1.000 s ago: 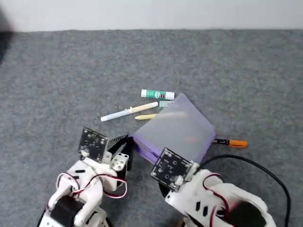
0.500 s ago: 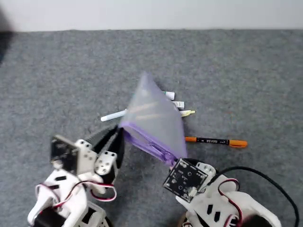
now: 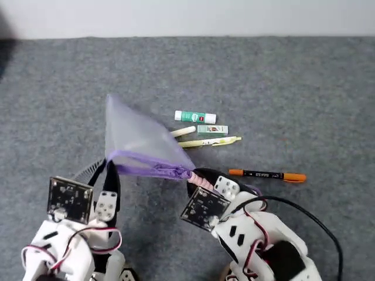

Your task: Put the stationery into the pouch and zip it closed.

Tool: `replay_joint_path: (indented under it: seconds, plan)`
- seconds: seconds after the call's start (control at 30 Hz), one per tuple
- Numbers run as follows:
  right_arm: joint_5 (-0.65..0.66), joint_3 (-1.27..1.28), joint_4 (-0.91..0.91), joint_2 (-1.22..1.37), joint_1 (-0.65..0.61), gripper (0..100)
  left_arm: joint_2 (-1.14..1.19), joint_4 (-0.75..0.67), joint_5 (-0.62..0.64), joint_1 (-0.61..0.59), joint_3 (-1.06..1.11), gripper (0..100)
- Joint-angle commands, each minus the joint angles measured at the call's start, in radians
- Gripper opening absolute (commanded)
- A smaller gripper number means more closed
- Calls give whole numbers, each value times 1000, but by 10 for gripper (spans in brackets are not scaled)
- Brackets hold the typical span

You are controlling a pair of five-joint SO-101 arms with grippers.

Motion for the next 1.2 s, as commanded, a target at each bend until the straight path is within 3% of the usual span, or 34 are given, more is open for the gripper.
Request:
replay_joint_path:
  seconds: [0.0, 0.13, 0.3, 0.53, 0.8, 0.93, 1.07, 1.17]
  plan:
    - [6, 6, -31, 2, 22, 8, 3, 109, -9, -28, -65, 12]
    - [-83, 6, -33, 2, 22, 8, 2, 163, -8, -34, -73, 12]
    - [-135, 8, -24, 2, 30, 8, 2, 163, -11, -150, -53, 12]
    - [-141, 26, -12, 2, 182, 8, 2, 160, -14, -310, -12, 12]
    - [-236, 25, 76, -1, 194, 8, 3, 158, -11, -327, -1, 12]
    - [-241, 18, 73, 1, 133, 8, 3, 158, -9, -269, -4, 12]
    - [-241, 18, 71, 1, 16, 8, 3, 158, -5, -86, -4, 15]
    - [-241, 18, 56, 1, -12, 8, 3, 158, 87, 43, -18, 36]
